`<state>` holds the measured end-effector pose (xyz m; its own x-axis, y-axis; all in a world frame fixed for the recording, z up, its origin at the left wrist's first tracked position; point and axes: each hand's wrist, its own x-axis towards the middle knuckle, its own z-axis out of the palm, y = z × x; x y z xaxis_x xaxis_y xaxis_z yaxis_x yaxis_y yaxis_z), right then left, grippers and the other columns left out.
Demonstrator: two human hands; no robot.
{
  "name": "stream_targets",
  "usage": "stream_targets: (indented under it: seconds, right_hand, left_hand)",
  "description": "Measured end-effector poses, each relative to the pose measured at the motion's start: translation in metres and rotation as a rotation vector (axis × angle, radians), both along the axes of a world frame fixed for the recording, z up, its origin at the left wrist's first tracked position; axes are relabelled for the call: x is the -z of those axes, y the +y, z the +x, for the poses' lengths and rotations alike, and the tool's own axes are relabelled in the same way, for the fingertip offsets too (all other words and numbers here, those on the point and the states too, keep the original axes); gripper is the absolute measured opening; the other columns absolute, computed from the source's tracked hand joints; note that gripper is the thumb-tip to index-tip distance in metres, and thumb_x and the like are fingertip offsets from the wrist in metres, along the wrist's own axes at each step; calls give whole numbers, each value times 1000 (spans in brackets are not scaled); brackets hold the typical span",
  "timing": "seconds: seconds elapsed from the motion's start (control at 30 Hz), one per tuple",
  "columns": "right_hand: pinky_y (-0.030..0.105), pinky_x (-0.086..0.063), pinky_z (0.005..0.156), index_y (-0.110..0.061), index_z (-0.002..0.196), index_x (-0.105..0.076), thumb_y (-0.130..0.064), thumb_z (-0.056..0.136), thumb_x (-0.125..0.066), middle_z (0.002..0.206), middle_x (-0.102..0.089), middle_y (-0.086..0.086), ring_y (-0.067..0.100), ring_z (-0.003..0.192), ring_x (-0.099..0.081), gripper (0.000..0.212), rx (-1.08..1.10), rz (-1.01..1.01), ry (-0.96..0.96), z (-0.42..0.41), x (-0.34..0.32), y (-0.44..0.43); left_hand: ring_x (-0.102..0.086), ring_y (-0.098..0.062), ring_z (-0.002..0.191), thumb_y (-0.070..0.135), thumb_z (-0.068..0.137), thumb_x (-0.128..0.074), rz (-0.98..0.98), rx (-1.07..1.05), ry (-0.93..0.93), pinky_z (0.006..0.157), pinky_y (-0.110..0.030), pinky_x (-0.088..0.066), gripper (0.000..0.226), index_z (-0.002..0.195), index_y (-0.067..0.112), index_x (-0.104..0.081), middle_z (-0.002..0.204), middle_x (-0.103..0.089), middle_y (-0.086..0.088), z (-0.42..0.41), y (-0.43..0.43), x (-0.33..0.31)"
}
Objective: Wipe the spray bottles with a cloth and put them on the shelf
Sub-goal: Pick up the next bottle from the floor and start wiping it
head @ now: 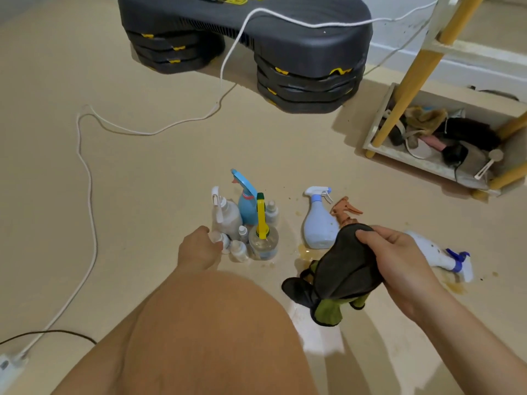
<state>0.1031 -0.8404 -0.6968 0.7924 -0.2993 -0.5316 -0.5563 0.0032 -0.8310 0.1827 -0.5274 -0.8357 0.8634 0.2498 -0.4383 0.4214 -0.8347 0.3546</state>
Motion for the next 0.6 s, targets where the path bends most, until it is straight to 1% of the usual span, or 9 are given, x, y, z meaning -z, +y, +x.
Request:
stream_targets:
  seconds: [0.07,0.17,0.27,0.33,0.37,0.43,0.5,0.57,0.6]
  right_hand:
    - [32,-52,73,-16,86,-77,-13,96,-56,85,-76,9,23,82,-69,24,-14,12,-28,-1,-13,-5]
    - [35,-49,73,-10,90,-75,-14,95,-55,91,-72,22,25,78,-67,21,-61,77,-79,-6,-40,-12]
    - [34,-50,73,-11,93,-76,-12,96,-54,92,-72,23,25,80,-67,22,-125,132,-189,-16,-69,-20]
    - [28,-51,66,-15,91,-77,-10,97,-55,87,-75,12,20,78,-68,23,-142,145,-275,-25,-90,-27]
    - [26,-51,66,-16,92,-77,-11,97,-56,87,-76,9,18,78,-69,22,-160,137,-315,-30,-100,-32]
    - [28,-53,71,-17,97,-76,-12,97,-57,92,-76,10,18,83,-69,19,-218,103,-397,-42,-118,-45]
    - [25,-53,75,-17,99,-76,-10,97,-58,97,-75,10,15,86,-69,19,-294,45,-475,-55,-136,-61]
    - [22,-53,78,-16,101,-76,-8,96,-59,99,-75,8,13,89,-69,19,-367,47,-520,-70,-151,-76]
    - [23,-54,83,-15,103,-76,-7,96,-59,101,-76,8,16,93,-70,20,-389,70,-535,-77,-157,-83]
  left_hand:
    - [-60,-29,106,27,88,-62,9,-38,33,80,-31,-42,41,126,13,-55,115,-65,-8,-1,5,-22]
    - [-62,-26,88,21,89,-57,-13,-32,10,77,-34,-48,17,103,13,-61,100,-68,-7,2,5,-78]
    - [-62,-24,73,11,94,-57,-389,23,-42,75,-35,-54,13,90,5,-68,90,-72,-13,5,-20,-157]
    - [-62,-19,77,5,96,-56,-585,195,-54,74,-30,-53,15,92,8,-69,89,-73,-8,-1,-47,-221]
    - [-64,-17,82,6,97,-56,-606,342,-43,78,-29,-54,15,95,11,-70,92,-74,-4,-5,-61,-252]
    - [-68,-10,93,16,96,-60,-549,640,33,85,-26,-54,15,106,19,-70,103,-75,3,-17,-92,-305]
    - [-65,-3,105,30,90,-64,-453,860,105,90,-21,-52,30,121,28,-65,114,-71,10,-34,-132,-341]
    - [-61,7,107,30,90,-66,-438,1010,110,89,-12,-48,38,127,34,-57,118,-65,19,-58,-180,-356]
    - [-60,11,102,24,92,-66,-490,1067,113,85,-9,-46,34,122,35,-57,112,-65,25,-71,-203,-357]
